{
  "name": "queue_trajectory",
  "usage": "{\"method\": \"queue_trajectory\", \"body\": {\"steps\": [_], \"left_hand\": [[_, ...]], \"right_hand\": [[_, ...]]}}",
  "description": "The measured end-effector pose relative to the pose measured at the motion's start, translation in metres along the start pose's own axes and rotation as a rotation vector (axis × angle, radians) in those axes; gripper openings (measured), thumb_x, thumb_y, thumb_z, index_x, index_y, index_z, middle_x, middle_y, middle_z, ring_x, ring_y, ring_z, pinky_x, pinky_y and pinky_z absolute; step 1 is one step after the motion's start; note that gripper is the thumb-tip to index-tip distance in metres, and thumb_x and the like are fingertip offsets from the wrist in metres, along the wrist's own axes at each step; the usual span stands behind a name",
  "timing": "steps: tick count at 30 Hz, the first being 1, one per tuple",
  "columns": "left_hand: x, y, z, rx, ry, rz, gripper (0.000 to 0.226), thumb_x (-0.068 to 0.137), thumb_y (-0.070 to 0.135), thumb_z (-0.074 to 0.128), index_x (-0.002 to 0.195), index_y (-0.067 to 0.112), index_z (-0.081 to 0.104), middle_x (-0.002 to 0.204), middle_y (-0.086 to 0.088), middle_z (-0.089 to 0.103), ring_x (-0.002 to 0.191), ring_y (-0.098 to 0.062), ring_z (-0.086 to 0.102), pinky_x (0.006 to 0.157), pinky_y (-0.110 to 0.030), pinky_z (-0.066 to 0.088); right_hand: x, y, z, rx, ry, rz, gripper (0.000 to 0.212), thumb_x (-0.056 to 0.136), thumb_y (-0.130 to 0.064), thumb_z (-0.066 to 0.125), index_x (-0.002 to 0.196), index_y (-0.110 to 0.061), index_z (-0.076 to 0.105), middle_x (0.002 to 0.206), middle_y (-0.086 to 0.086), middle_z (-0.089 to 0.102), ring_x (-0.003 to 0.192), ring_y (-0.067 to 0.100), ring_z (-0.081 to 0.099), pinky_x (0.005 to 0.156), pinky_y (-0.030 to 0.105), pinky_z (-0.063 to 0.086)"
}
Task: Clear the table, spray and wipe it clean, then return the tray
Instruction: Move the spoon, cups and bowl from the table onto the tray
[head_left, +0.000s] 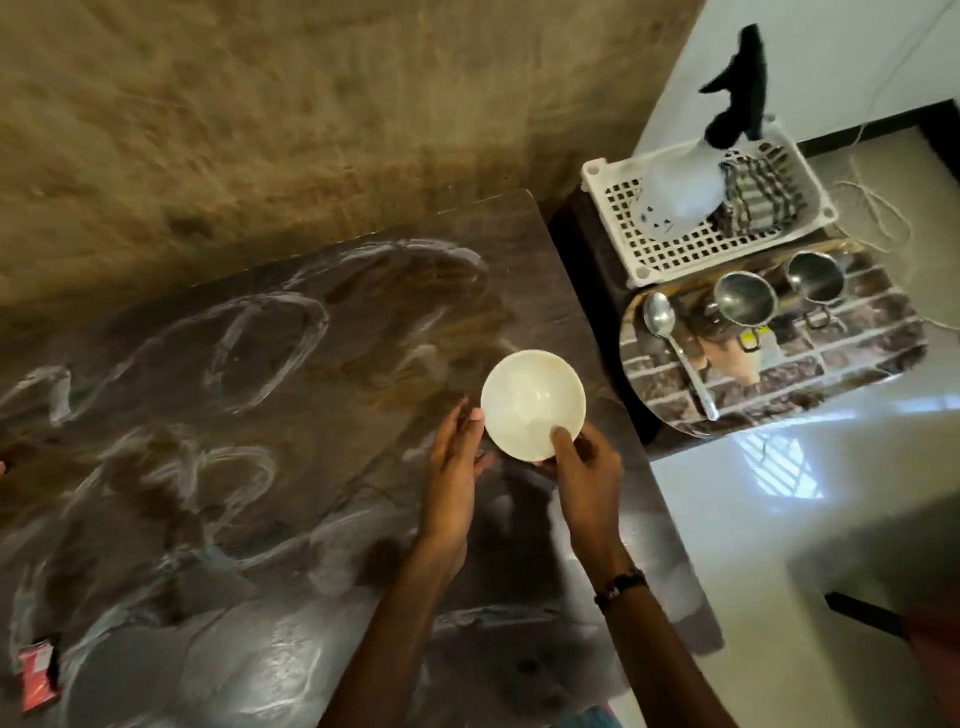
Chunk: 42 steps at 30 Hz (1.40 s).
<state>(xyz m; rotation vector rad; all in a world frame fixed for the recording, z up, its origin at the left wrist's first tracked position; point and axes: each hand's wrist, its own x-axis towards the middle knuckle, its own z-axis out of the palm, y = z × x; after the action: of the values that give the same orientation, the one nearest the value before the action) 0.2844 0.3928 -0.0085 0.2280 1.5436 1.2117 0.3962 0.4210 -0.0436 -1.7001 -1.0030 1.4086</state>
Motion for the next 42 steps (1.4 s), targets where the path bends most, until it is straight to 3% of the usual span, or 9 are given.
{"method": "queue_trajectory", "body": {"steps": [5,9,12,15,19,22,26,35,42], "left_hand": [[-0.012,-0.005,0.083,0.001,-0.179,0.007,0.029,0.094,0.027,0.05,0.123,0.025,0.055,0.115,0.013,0.061,0.106,-0.001,0.058,0.085,-0.016,0.053],[-0.017,-0.016,0.163,0.019,-0.307,0.022,0.025,0.093,0.025,0.052,0.117,0.029,0.058,0.12,0.006,0.063,0.112,-0.011,0.06,0.087,-0.021,0.054],[-0.022,-0.025,0.212,0.047,-0.409,0.042,0.029,0.093,0.027,0.051,0.122,0.032,0.056,0.126,0.008,0.061,0.116,-0.01,0.058,0.085,-0.02,0.053],[-0.026,-0.036,0.248,0.028,-0.469,0.039,0.032,0.096,0.021,0.048,0.127,0.024,0.054,0.127,0.007,0.06,0.117,-0.004,0.057,0.089,-0.017,0.05],[-0.024,-0.05,0.272,0.055,-0.491,0.011,0.038,0.097,0.022,0.046,0.135,0.019,0.046,0.136,0.005,0.054,0.125,-0.006,0.051,0.099,-0.021,0.047],[-0.016,-0.059,0.275,0.061,-0.445,-0.02,0.038,0.097,0.019,0.047,0.135,0.019,0.047,0.138,0.003,0.052,0.126,-0.007,0.05,0.1,-0.024,0.046],[-0.002,-0.065,0.274,0.06,-0.382,-0.043,0.038,0.096,0.015,0.047,0.134,0.015,0.046,0.138,-0.001,0.053,0.126,-0.012,0.051,0.099,-0.023,0.047],[0.012,-0.059,0.272,0.081,-0.359,-0.036,0.039,0.096,0.02,0.047,0.135,0.019,0.045,0.135,0.003,0.055,0.124,-0.008,0.052,0.107,-0.029,0.04],[0.014,-0.059,0.272,0.085,-0.367,-0.033,0.04,0.096,0.02,0.047,0.136,0.019,0.044,0.135,0.004,0.055,0.124,-0.008,0.052,0.102,-0.023,0.045]], "right_hand": [[0.01,-0.015,-0.075,0.033,0.198,-0.046,0.02,0.093,-0.017,0.059,0.109,-0.01,0.067,0.104,0.004,0.07,0.102,0.024,0.065,0.086,0.042,0.057],[0.041,-0.029,-0.145,0.028,0.338,-0.109,0.019,0.094,-0.017,0.058,0.095,-0.034,0.065,0.094,-0.013,0.068,0.097,0.019,0.065,0.084,0.048,0.057],[0.068,-0.039,-0.19,0.075,0.421,-0.132,0.022,0.094,-0.012,0.054,0.105,-0.027,0.067,0.097,-0.011,0.069,0.099,0.018,0.065,0.078,0.037,0.06],[0.101,-0.053,-0.228,0.148,0.504,-0.123,0.027,0.087,-0.014,0.053,0.087,-0.037,0.067,0.085,-0.014,0.069,0.09,0.016,0.066,0.076,0.037,0.06],[0.153,-0.068,-0.26,0.269,0.59,-0.061,0.016,0.089,-0.009,0.052,0.094,-0.014,0.066,0.09,-0.001,0.067,0.071,0.01,0.068,0.063,0.022,0.055],[0.187,-0.073,-0.27,0.21,0.556,-0.03,0.023,0.09,-0.012,0.053,0.106,-0.003,0.067,0.099,0.008,0.068,0.065,0.007,0.068,0.06,0.019,0.053],[0.218,-0.07,-0.27,0.039,0.473,0.024,0.022,0.084,-0.023,0.057,0.096,-0.011,0.07,0.088,0.0,0.069,0.091,0.022,0.067,0.08,0.036,0.058],[0.24,-0.068,-0.276,-0.116,0.39,0.035,0.027,0.088,-0.033,0.063,0.099,-0.011,0.073,0.071,-0.011,0.062,0.082,0.011,0.06,0.076,0.028,0.049],[0.254,-0.081,-0.279,-0.28,0.251,-0.013,0.024,0.088,-0.025,0.063,0.098,-0.005,0.072,0.082,0.008,0.072,0.065,-0.003,0.063,0.069,0.014,0.051]]}}
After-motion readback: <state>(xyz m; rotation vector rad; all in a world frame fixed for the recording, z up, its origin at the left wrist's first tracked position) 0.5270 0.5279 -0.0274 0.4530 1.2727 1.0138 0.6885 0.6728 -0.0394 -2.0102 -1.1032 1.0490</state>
